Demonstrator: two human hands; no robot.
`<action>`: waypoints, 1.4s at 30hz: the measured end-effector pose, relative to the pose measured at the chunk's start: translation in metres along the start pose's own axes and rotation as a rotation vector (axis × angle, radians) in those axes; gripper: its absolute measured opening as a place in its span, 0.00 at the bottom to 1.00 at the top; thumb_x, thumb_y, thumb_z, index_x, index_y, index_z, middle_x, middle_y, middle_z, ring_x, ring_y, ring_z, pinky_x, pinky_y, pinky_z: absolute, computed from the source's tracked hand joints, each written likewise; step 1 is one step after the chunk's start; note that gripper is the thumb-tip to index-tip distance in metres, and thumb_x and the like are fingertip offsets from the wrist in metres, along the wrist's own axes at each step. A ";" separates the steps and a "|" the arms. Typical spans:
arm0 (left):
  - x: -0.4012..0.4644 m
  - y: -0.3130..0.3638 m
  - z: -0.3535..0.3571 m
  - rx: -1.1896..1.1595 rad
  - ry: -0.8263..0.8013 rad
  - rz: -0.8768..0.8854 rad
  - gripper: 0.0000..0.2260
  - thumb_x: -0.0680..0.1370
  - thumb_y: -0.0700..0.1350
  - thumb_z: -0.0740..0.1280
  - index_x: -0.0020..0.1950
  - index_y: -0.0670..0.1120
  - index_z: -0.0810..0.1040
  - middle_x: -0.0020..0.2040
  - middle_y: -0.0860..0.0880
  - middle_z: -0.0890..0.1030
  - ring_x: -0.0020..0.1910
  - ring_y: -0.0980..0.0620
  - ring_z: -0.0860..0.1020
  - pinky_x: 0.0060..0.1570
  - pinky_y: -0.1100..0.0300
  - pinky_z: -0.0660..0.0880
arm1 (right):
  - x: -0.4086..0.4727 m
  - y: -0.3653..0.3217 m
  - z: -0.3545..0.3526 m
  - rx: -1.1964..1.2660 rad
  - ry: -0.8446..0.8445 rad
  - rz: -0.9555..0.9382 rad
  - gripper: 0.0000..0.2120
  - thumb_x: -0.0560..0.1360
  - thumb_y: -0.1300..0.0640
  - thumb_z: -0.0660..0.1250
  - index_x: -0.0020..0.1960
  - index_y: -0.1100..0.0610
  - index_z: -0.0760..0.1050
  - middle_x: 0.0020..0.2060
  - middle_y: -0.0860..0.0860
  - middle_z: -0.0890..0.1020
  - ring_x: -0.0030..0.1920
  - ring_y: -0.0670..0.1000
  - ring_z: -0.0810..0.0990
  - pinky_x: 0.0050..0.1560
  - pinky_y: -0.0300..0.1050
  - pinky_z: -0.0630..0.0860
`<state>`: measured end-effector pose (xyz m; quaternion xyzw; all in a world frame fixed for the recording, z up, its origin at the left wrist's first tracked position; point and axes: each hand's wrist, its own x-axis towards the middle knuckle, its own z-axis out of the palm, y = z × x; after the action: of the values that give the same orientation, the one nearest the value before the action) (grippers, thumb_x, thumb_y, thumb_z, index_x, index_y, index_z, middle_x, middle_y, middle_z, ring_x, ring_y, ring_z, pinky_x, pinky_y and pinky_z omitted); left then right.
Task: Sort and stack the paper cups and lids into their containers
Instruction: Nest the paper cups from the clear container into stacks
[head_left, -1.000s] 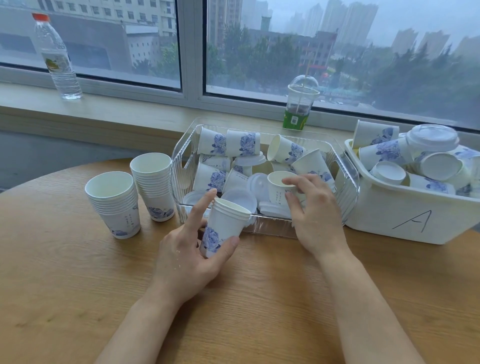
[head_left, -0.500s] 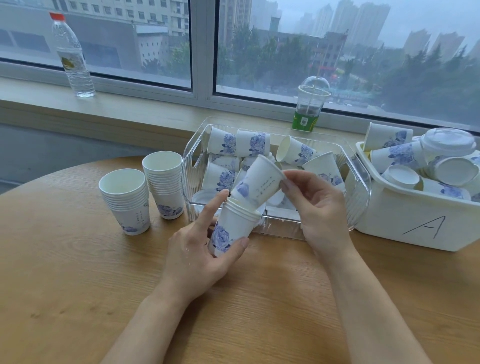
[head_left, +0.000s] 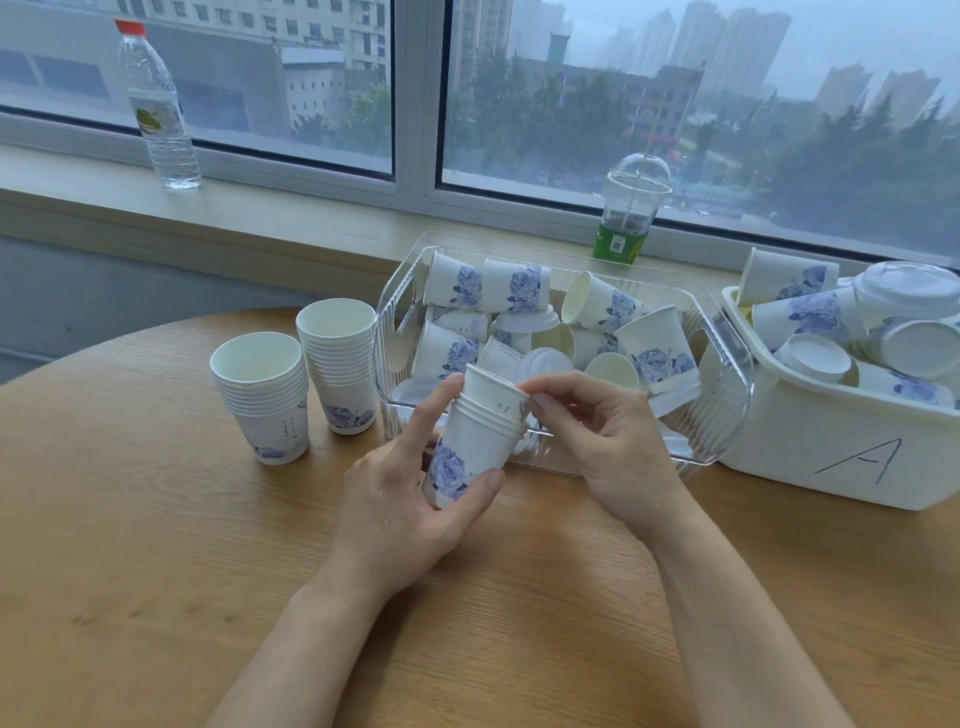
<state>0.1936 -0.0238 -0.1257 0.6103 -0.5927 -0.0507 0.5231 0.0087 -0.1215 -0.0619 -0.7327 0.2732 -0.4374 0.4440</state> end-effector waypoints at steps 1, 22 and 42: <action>0.000 0.001 0.000 -0.003 0.005 0.002 0.37 0.72 0.64 0.73 0.80 0.65 0.64 0.42 0.57 0.82 0.35 0.57 0.79 0.39 0.50 0.81 | 0.000 0.000 0.000 -0.002 -0.006 -0.003 0.07 0.81 0.63 0.71 0.53 0.55 0.86 0.45 0.50 0.88 0.48 0.48 0.84 0.55 0.43 0.79; 0.003 0.000 -0.002 0.007 -0.001 0.028 0.35 0.74 0.62 0.72 0.79 0.61 0.64 0.40 0.56 0.82 0.34 0.56 0.79 0.38 0.50 0.80 | -0.002 -0.001 -0.002 -0.150 -0.069 0.003 0.07 0.80 0.61 0.72 0.54 0.52 0.87 0.48 0.47 0.87 0.50 0.50 0.84 0.53 0.52 0.78; 0.002 -0.002 -0.001 -0.043 0.028 -0.033 0.38 0.72 0.67 0.70 0.79 0.62 0.62 0.45 0.58 0.83 0.37 0.57 0.82 0.41 0.54 0.81 | 0.065 0.000 -0.066 -0.939 0.381 0.240 0.35 0.77 0.54 0.76 0.80 0.49 0.65 0.75 0.58 0.69 0.72 0.60 0.72 0.69 0.53 0.70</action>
<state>0.1963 -0.0253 -0.1250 0.6095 -0.5737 -0.0634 0.5435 -0.0192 -0.2000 -0.0213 -0.7238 0.5982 -0.3393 0.0566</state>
